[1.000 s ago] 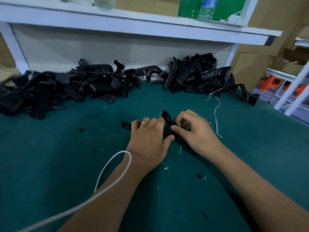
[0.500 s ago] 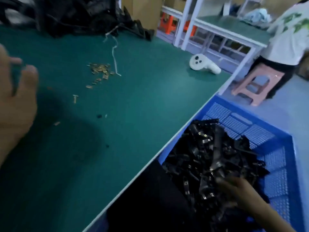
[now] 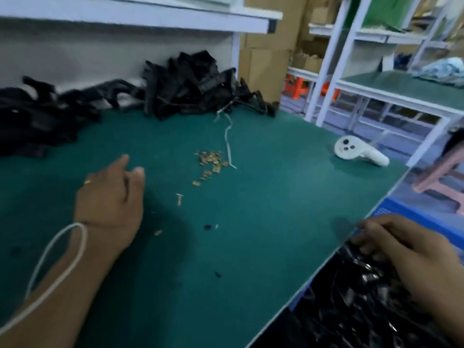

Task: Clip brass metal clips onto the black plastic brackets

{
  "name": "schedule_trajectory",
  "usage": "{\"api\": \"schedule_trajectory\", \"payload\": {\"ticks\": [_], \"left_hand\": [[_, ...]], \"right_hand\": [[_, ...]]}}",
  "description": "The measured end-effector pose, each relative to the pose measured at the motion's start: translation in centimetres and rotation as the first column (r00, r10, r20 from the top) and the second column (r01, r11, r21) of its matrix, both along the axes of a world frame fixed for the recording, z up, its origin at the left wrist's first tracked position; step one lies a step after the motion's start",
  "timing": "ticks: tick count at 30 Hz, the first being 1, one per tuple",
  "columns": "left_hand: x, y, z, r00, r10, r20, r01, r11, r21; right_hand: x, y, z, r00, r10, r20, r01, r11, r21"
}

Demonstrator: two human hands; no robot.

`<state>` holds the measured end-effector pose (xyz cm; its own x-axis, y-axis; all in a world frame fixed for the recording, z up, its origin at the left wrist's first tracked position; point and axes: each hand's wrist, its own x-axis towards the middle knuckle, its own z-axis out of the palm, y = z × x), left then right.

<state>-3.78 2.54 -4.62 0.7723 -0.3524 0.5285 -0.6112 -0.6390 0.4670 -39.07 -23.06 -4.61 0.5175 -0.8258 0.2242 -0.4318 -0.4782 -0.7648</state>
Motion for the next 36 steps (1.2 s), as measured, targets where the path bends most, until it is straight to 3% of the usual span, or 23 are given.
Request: {"api": "schedule_trajectory", "payload": {"ticks": [2,7,12,14,15,19,22,26,28,31,33,36], "left_hand": [[0.8,0.2,0.2,0.999,0.032,-0.038,-0.027,0.992,0.125],[1.9,0.3,0.0,0.990,0.131,-0.051,-0.112,0.954,0.276],[2.6,-0.1,-0.1,0.982,0.179,-0.056,-0.144,0.911,0.387],[2.5,-0.3,0.0,0.982,0.187,-0.035,-0.159,0.909,0.386],[2.4,-0.4,0.0,0.985,0.172,-0.028,-0.149,0.916,0.372],[2.8,-0.3,0.0,0.987,0.143,-0.079,-0.110,0.939,0.326],[3.3,-0.7,0.0,0.988,0.143,-0.053,-0.122,0.950,0.289],[3.1,-0.2,-0.1,0.996,0.083,0.041,-0.092,0.941,0.324],[3.4,-0.1,-0.5,0.998,0.058,-0.020,-0.047,0.936,0.349],[3.7,-0.1,-0.5,0.991,0.111,-0.076,-0.088,0.962,0.259],[3.6,0.0,-0.4,0.981,0.176,-0.081,-0.155,0.965,0.213],[3.0,0.2,0.1,0.971,0.231,-0.069,-0.225,0.971,0.086]], "right_hand": [[7.1,1.0,2.2,0.986,0.138,0.094,-0.136,0.990,-0.024],[21.7,5.4,4.8,0.895,0.446,-0.022,-0.447,0.894,-0.023],[34.0,6.0,6.0,0.851,0.496,-0.175,-0.506,0.862,-0.019],[39.1,4.9,6.0,0.858,0.479,-0.185,-0.469,0.878,0.098],[41.5,4.4,6.1,0.868,0.483,-0.119,-0.454,0.866,0.208],[50.5,1.2,7.5,0.928,0.284,0.242,-0.374,0.712,0.595],[55.0,-1.0,7.4,0.929,0.163,0.333,-0.365,0.564,0.741],[58.3,-0.1,7.3,0.902,0.113,0.416,-0.418,0.465,0.781],[57.9,1.9,7.4,0.880,0.123,0.458,-0.463,0.433,0.774],[52.9,6.1,7.3,0.812,0.260,0.522,-0.582,0.295,0.758],[47.7,8.7,6.5,0.758,0.426,0.493,-0.636,0.317,0.704],[40.3,10.9,5.2,0.689,0.650,0.319,-0.695,0.469,0.545]]}}
